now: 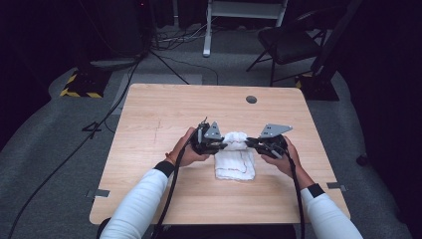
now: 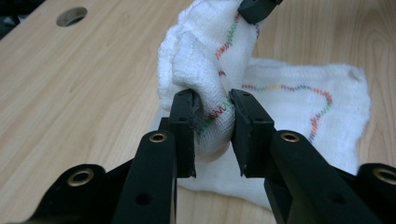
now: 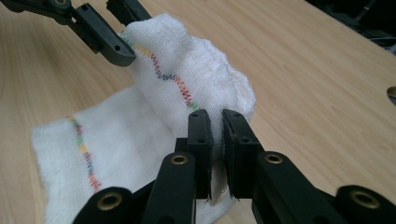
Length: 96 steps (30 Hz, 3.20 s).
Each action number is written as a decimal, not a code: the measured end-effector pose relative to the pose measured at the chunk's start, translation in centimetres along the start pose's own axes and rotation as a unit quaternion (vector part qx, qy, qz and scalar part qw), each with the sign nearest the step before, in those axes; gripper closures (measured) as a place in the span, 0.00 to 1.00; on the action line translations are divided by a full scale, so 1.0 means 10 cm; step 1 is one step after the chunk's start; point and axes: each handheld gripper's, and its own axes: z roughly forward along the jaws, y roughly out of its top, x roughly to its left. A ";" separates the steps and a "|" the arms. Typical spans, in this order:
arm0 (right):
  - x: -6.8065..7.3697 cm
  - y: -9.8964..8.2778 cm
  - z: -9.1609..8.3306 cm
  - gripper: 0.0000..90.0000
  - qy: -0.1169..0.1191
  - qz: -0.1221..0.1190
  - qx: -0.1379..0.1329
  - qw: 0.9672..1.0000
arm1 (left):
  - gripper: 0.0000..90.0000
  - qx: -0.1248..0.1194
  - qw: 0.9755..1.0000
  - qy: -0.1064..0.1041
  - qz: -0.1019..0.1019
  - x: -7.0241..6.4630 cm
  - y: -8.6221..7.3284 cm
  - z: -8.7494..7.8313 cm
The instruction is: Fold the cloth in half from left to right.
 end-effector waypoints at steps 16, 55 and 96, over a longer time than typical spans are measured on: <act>0.39 -0.23 -0.08 0.88 0.056 -0.035 0.027 0.997 | 0.78 0.028 0.999 -0.016 0.018 -0.32 -0.19 -0.07; 0.50 -0.39 -0.03 0.42 0.024 -0.016 0.055 0.998 | 0.28 0.027 0.999 -0.011 -0.032 -0.59 -0.25 -0.01; 0.78 -0.48 0.09 0.30 0.049 -0.017 0.061 0.997 | 0.19 0.072 0.990 0.060 -0.104 -0.57 -1.16 -0.75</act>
